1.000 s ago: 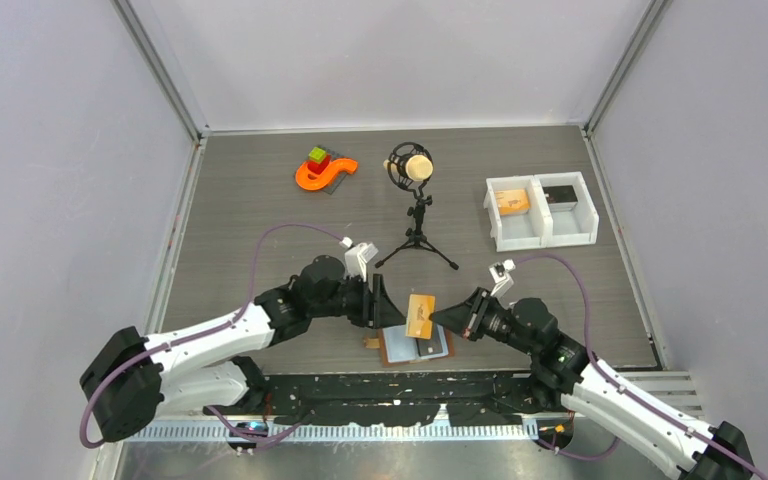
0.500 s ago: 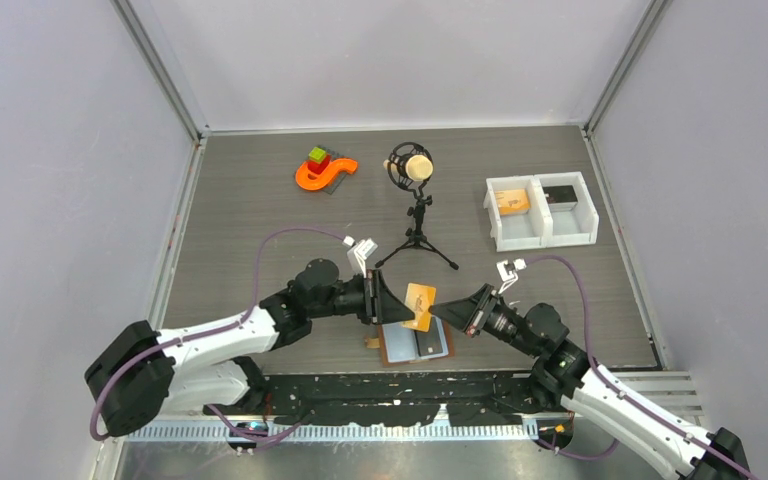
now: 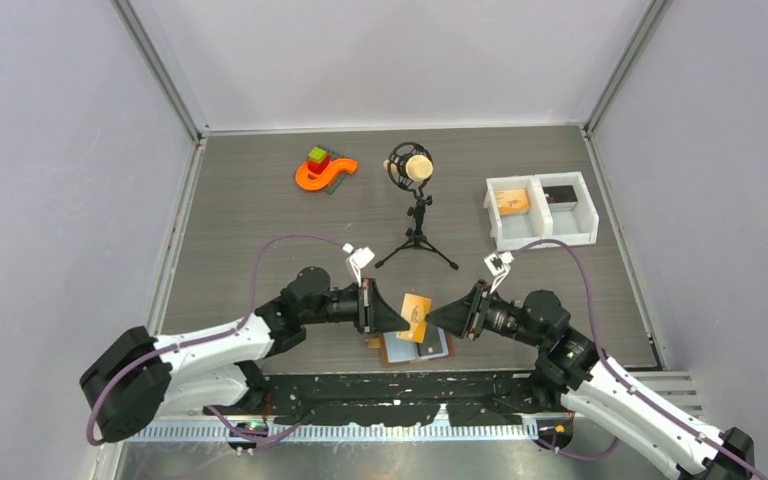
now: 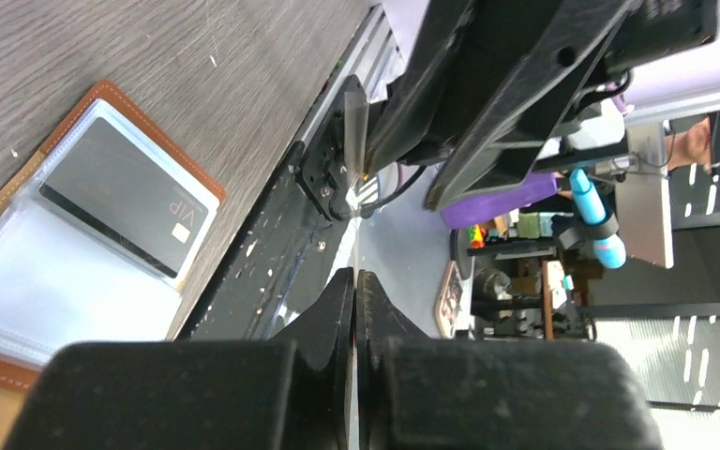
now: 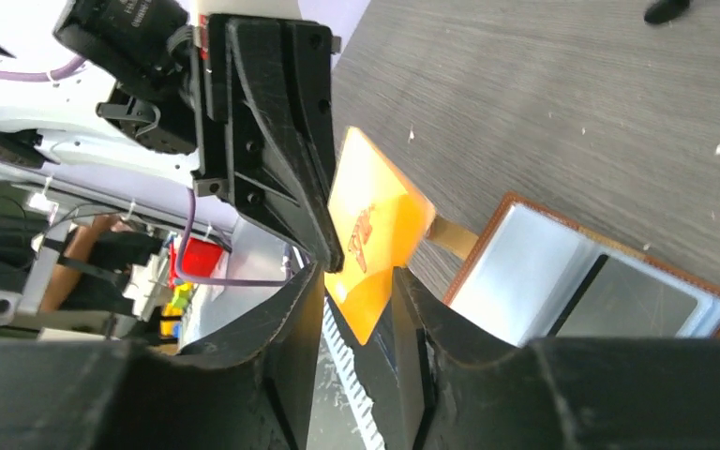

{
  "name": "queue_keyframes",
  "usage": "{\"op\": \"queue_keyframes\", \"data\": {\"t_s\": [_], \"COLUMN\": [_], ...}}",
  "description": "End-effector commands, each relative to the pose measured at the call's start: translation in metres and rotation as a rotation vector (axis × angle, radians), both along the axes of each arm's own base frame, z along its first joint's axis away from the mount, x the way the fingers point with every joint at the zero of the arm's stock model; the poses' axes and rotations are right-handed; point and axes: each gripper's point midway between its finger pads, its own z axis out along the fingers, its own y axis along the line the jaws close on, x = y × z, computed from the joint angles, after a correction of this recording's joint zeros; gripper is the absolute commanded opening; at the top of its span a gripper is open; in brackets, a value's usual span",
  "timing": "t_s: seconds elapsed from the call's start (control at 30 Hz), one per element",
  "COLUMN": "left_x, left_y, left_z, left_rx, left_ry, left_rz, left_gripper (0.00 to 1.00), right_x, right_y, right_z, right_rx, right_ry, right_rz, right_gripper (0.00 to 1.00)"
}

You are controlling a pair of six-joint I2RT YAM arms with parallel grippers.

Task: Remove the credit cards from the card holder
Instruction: Place the credit card in the storage box.

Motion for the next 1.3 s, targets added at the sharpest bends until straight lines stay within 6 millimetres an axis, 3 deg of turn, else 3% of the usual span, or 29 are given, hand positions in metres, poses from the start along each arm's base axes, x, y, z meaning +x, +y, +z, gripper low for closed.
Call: {"op": "queue_keyframes", "data": {"t_s": [0.0,0.17,0.5,0.9,1.0,1.17,1.27], "left_x": [-0.016,-0.033,-0.046,-0.052,-0.052,-0.051,-0.051], "left_y": [0.014,0.025,0.029,0.029,0.029,0.028,0.028], "left_z": [-0.003,-0.004,0.001,0.006,0.005,0.006,0.007], "left_rx": [0.046,0.080,0.061,0.034,0.035,0.030,0.027], "left_ry": [-0.080,-0.115,-0.146,-0.148,-0.147,-0.148,-0.152], "left_rz": [-0.073,-0.152,-0.224,-0.262,-0.260,-0.258,-0.258], "left_gripper": [0.00,0.00,0.00,0.00,0.00,0.00,0.00], "right_x": [-0.010,-0.014,-0.024,-0.023,-0.025,-0.025,-0.025], "right_y": [-0.005,-0.003,0.017,0.036,0.039,0.040,0.040], "right_z": [0.034,0.040,0.044,0.028,0.031,0.026,0.024], "right_rx": [-0.095,-0.205,-0.224,-0.189,-0.158,-0.151,-0.147], "right_ry": [-0.219,-0.277,-0.277,-0.211,-0.218,-0.198,-0.194], "right_rz": [0.082,0.171,0.362,0.447,0.462,0.462,0.458], "right_gripper": [0.42,0.43,0.44,0.47,0.39,0.16,0.19]}}
